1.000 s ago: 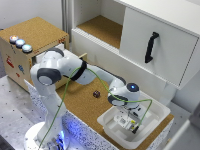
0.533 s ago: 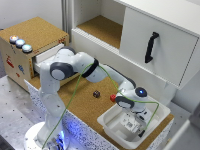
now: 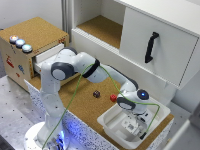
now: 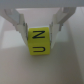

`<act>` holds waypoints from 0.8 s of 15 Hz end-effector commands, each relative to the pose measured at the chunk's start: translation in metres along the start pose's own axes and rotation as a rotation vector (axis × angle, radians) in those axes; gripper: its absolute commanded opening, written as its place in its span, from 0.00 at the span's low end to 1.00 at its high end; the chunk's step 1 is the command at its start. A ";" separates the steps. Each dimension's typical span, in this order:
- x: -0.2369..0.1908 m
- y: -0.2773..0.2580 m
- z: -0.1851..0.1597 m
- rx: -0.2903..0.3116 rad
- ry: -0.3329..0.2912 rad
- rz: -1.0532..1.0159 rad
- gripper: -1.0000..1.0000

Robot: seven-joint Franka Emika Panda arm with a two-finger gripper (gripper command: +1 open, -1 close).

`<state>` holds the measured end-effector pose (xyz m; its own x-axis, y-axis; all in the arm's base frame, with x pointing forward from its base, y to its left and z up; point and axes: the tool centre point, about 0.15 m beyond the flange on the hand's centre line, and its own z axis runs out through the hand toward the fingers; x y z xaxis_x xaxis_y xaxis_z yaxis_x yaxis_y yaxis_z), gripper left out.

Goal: Grasp the yellow block

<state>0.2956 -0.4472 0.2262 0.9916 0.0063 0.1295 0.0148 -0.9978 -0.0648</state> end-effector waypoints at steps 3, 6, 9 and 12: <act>0.009 -0.029 -0.071 -0.060 0.112 0.020 0.00; 0.019 -0.065 -0.097 -0.044 0.167 0.002 0.00; 0.038 -0.111 -0.113 -0.031 0.208 -0.034 0.00; 0.057 -0.156 -0.131 -0.039 0.247 -0.028 0.00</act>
<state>0.3211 -0.3819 0.3364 0.9517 0.0436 0.3040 0.0828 -0.9896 -0.1173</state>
